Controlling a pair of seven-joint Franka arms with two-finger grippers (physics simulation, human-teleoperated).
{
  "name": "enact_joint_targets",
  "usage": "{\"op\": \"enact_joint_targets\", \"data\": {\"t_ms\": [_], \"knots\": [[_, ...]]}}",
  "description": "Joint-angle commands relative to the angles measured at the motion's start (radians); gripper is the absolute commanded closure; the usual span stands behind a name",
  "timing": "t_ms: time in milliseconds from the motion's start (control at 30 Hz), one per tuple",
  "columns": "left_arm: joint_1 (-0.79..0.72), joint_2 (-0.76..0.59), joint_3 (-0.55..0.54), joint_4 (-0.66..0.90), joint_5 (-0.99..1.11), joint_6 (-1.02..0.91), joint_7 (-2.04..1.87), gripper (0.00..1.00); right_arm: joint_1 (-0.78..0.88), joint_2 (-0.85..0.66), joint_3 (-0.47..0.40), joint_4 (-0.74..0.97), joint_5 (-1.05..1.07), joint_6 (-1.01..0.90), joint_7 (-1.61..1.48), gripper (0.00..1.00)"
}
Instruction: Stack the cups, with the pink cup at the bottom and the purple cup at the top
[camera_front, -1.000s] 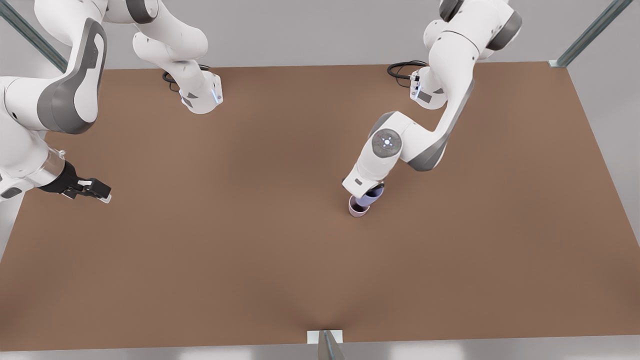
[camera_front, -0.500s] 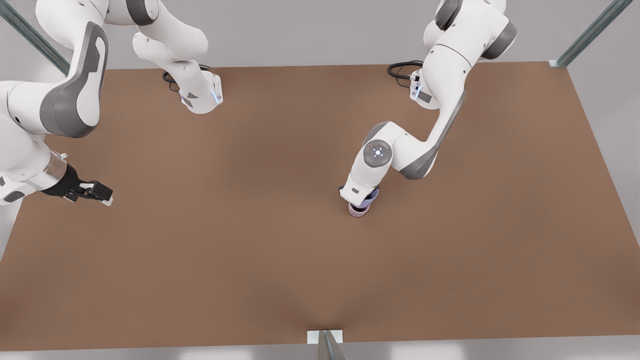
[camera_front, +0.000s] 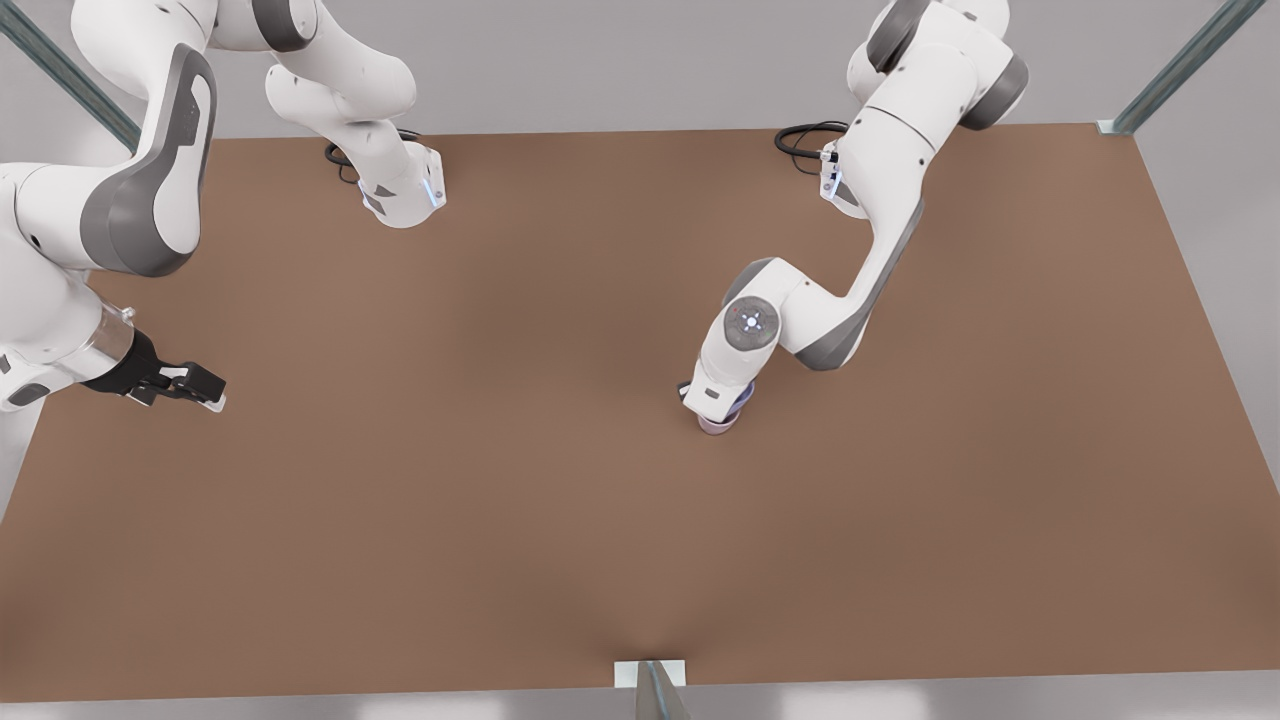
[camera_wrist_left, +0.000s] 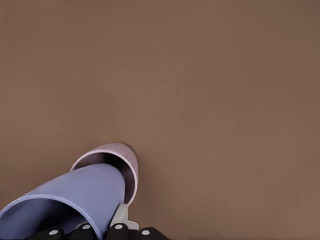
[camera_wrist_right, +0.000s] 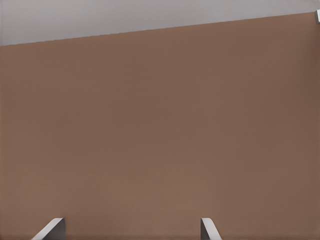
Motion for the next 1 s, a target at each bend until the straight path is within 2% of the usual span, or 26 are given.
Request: {"op": "enact_joint_targets", "data": {"t_ms": [0,33,67,100,500,567,900,967], "knots": [[-0.001,0.003,0.000,0.000,-0.002,0.003,-0.061,0.79,0.000,0.000,0.000,0.001,0.001,0.000,-0.007,0.00],[-0.007,0.003,0.000,0.000,-0.002,0.003,-0.060,0.77,0.001,0.000,0.001,0.001,0.002,0.000,-0.007,0.00],[-0.007,0.004,0.000,0.000,-0.002,0.003,-0.058,0.69,0.001,0.000,0.001,0.001,0.002,0.000,-0.005,0.00],[-0.007,0.009,0.000,0.000,0.000,0.003,-0.058,0.67,0.001,0.000,0.001,0.002,0.002,0.000,-0.005,0.00],[-0.005,0.009,0.000,0.004,0.000,0.003,-0.057,0.67,0.001,0.000,0.001,0.001,0.002,0.000,-0.005,0.00],[-0.005,0.009,0.000,0.017,0.000,-0.006,-0.055,0.61,0.001,0.000,0.001,0.001,0.002,-0.002,-0.005,0.00],[-0.007,0.009,0.000,0.023,0.000,-0.009,-0.054,0.60,0.001,0.000,0.001,0.001,0.002,0.000,-0.006,0.00],[-0.005,0.006,0.000,0.031,0.033,-0.012,-0.055,0.56,0.001,0.000,0.001,0.001,0.002,0.000,-0.005,0.00]]}}
